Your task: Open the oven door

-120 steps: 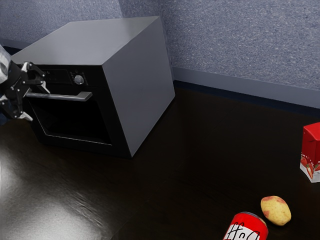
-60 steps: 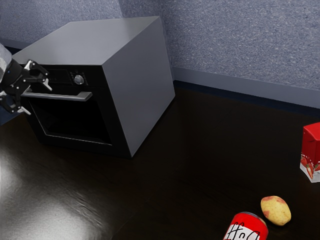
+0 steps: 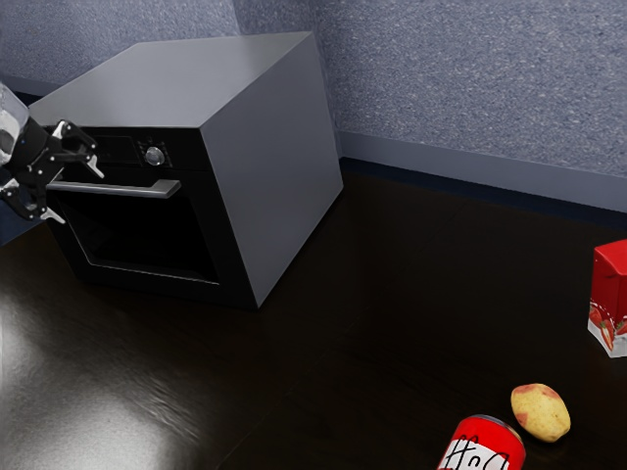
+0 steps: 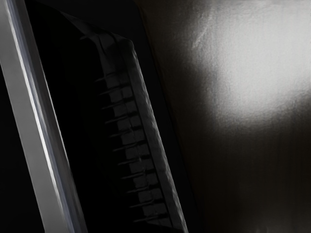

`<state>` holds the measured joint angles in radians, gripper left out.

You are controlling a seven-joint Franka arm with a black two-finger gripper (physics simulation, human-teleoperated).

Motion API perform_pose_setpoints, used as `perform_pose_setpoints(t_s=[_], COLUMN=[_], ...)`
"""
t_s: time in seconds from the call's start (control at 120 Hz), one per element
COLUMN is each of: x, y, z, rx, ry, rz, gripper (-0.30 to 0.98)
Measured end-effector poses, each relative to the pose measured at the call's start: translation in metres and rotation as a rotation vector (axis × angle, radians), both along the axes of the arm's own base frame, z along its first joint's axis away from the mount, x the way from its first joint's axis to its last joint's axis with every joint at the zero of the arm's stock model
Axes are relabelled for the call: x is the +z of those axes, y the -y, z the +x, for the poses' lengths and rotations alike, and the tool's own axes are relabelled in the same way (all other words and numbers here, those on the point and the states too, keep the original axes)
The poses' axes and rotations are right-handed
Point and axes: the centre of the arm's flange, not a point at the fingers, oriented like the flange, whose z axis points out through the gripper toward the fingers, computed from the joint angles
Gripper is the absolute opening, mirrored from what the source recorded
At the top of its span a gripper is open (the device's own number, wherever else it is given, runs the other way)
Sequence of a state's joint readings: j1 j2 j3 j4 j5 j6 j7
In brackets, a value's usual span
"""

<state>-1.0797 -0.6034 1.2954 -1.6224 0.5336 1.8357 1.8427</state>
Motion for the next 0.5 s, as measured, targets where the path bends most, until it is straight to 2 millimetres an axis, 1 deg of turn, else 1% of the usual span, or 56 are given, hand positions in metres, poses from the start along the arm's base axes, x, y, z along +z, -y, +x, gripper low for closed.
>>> perform_pose_setpoints(t_s=[0.083,0.183,0.3,0.358,0.375,0.4,0.417,0.425,0.45,0.467,0.483,0.5], x=[-0.006,-0.006,-0.010,-0.018,-0.021,-0.028,-0.032,-0.034,-0.037,-0.039,-0.042,-0.050], y=[-0.002,-0.003,-0.005,-0.003,-0.001,0.003,0.008,0.011,0.023,0.033,0.046,0.062], z=[0.003,0.006,0.013,0.012,0.010,0.004,-0.002,-0.006,-0.022,-0.039,-0.063,-0.099], rx=[0.002,0.001,0.002,0.001,0.001,-0.001,-0.004,-0.006,-0.012,-0.017,-0.029,-0.049], ry=[-0.009,-0.005,-0.008,-0.028,-0.038,-0.058,-0.072,-0.079,-0.098,-0.104,-0.102,-0.087], rz=[-0.007,-0.008,-0.015,-0.018,-0.017,-0.013,-0.007,-0.001,0.019,0.032,0.039,0.031], gripper=[0.69,0.69,0.69,0.69,0.71,0.71,0.69,0.71,0.67,0.61,0.58,0.54])
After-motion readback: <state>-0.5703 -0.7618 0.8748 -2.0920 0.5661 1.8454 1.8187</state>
